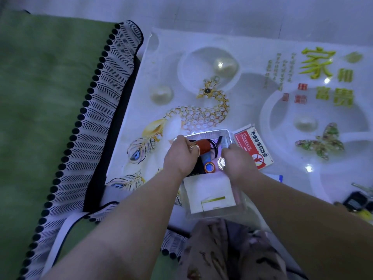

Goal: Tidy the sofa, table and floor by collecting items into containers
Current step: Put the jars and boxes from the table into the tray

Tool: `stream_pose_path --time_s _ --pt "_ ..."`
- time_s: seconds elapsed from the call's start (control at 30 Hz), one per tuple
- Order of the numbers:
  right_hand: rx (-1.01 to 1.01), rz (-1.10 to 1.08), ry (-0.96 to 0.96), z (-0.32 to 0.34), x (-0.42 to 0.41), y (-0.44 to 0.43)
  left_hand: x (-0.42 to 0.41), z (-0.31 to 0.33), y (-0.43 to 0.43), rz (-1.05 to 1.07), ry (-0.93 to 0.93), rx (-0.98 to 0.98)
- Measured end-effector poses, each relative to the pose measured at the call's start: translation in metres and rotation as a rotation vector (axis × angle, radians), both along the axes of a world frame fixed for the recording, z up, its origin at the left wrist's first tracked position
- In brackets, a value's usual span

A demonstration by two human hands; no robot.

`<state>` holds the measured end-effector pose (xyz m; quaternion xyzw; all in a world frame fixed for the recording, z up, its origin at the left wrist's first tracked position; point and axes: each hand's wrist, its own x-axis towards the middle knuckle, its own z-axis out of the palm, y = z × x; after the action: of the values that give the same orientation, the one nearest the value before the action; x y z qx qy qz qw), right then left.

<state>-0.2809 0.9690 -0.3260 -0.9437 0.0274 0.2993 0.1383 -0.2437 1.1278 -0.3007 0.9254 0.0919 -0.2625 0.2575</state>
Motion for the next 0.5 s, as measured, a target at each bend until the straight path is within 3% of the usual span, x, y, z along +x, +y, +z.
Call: stream_pose_path --time_s 0.5 --pt "0.097 0.043 -0.020 -0.011 -0.011 0.016 0.003 -0.011 -0.009 -0.122 0.068 0.094"
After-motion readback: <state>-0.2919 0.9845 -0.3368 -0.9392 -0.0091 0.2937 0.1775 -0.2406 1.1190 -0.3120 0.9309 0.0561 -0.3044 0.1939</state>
